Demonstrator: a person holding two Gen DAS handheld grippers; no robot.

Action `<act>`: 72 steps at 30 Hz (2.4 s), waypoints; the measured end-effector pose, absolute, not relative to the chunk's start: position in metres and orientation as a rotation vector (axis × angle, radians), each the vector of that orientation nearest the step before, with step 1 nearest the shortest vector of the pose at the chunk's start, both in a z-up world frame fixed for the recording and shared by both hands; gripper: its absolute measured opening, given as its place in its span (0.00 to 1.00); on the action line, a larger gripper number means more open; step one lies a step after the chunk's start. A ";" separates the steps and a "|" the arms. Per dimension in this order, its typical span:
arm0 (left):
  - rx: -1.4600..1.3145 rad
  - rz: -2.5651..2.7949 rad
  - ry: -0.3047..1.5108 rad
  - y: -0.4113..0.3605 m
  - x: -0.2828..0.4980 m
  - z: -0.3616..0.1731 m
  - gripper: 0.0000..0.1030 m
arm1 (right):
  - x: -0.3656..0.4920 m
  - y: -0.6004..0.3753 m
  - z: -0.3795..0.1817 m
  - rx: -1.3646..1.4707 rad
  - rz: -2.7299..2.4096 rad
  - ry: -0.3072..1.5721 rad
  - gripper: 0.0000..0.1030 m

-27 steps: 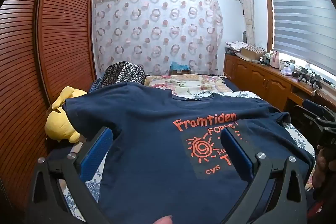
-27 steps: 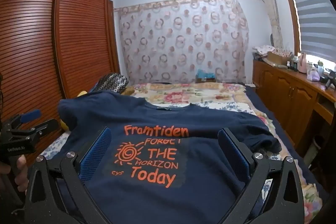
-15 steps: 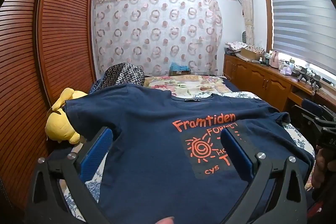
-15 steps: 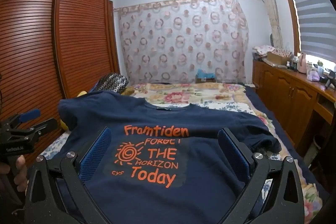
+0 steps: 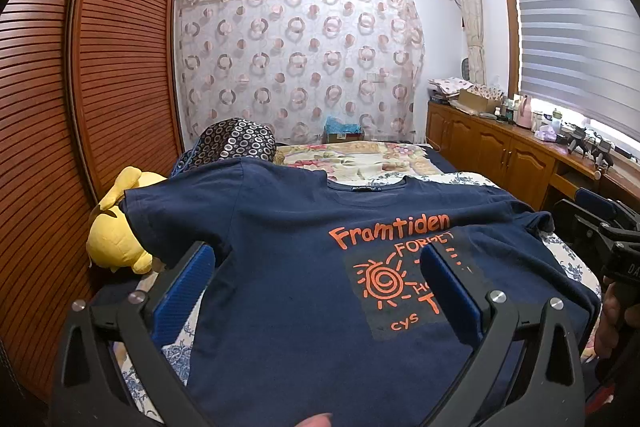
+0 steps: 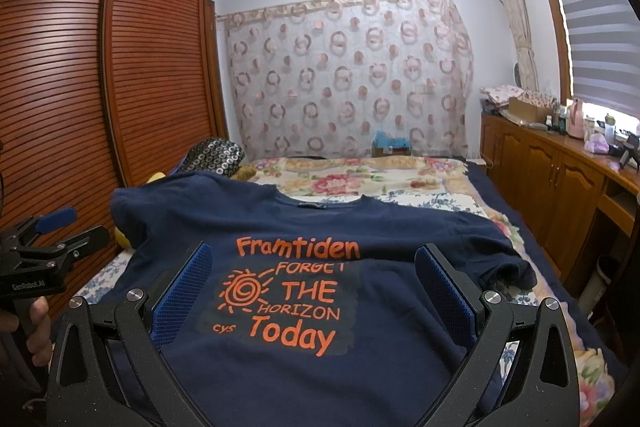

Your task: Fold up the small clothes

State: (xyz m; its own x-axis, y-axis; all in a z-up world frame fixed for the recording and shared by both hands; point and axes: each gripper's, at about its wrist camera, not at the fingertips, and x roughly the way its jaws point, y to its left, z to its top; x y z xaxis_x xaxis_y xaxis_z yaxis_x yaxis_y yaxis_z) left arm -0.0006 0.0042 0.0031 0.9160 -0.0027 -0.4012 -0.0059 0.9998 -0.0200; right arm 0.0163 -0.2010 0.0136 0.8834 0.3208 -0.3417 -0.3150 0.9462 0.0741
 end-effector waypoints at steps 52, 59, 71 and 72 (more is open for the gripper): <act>-0.008 -0.002 0.398 -0.002 -0.007 0.018 1.00 | 0.013 -0.199 0.015 0.018 0.332 0.359 1.00; -0.006 0.000 0.398 -0.006 -0.010 0.015 1.00 | 0.013 -0.199 0.015 0.017 0.332 0.358 1.00; -0.004 0.011 0.400 -0.006 -0.009 0.015 1.00 | 0.016 -0.198 0.012 0.012 0.332 0.362 1.00; -0.002 0.018 0.402 -0.003 -0.008 0.014 1.00 | 0.016 -0.197 0.011 0.009 0.333 0.364 1.00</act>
State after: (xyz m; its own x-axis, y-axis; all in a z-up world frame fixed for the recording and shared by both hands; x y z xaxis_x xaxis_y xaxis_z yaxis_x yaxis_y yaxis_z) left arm -0.0078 -0.0034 0.0141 0.9203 0.0176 -0.3909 -0.0183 0.9998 0.0018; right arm 0.0164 -0.1972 0.0108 0.8809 0.3213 -0.3476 -0.3182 0.9456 0.0675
